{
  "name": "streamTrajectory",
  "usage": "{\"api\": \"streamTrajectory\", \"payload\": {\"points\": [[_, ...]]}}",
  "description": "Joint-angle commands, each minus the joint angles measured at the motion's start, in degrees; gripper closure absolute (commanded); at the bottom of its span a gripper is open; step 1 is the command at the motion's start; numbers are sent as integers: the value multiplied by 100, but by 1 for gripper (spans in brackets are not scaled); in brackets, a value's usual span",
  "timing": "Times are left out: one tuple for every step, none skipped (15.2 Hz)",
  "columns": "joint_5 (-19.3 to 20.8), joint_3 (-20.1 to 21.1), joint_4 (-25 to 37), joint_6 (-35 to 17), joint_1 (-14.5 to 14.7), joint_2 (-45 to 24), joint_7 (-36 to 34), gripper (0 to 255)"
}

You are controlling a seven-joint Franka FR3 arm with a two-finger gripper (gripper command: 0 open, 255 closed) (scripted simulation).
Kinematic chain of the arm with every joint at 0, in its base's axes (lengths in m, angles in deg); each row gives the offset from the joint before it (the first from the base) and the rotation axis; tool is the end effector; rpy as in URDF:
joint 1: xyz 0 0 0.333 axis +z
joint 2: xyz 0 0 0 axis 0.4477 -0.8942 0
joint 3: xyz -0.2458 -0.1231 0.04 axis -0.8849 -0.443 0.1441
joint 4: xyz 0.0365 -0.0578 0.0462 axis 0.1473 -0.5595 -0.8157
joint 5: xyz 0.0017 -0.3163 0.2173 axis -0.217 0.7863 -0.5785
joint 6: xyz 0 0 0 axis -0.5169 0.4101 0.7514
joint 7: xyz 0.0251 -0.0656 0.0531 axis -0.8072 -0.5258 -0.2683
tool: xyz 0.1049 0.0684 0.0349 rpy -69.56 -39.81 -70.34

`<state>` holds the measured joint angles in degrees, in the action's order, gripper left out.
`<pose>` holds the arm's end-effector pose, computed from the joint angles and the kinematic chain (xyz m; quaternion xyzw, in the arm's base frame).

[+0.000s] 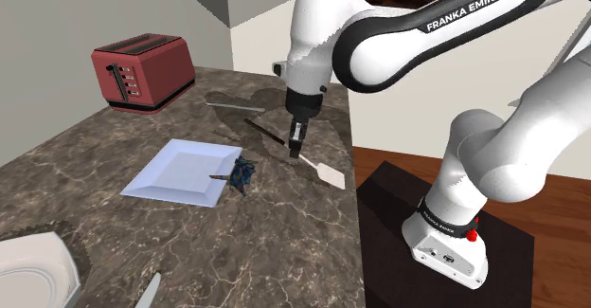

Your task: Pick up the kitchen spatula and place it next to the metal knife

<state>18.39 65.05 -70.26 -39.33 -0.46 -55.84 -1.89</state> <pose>0.3366 0.2430 0.3736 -0.9577 -0.2858 -0.0320 0.0095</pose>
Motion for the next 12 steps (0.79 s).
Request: {"api": "streamTrajectory", "payload": {"points": [[-92, 233, -3, -43, 137, -31, -310, 255], [-131, 349, 30, -43, 201, -57, -460, 255], [-167, 464, 70, -44, 262, -91, -612, 255], [-201, 582, 117, -45, 319, -131, -764, 255], [-229, 698, 170, -47, 375, -179, -917, 255], [-253, 812, 230, -48, 430, -234, -1072, 255], [-271, 928, 297, -51, 480, -295, -1228, 255], [-285, 1044, 370, -53, 527, -363, -1384, 255], [-292, 1160, 450, -55, 571, -438, -1543, 255], [-294, 1276, 536, -56, 611, -519, -1702, 255], [-288, 1391, 628, -58, 649, -607, -1865, 255], [-274, 1507, 727, -58, 684, -700, -2028, 255]]}}
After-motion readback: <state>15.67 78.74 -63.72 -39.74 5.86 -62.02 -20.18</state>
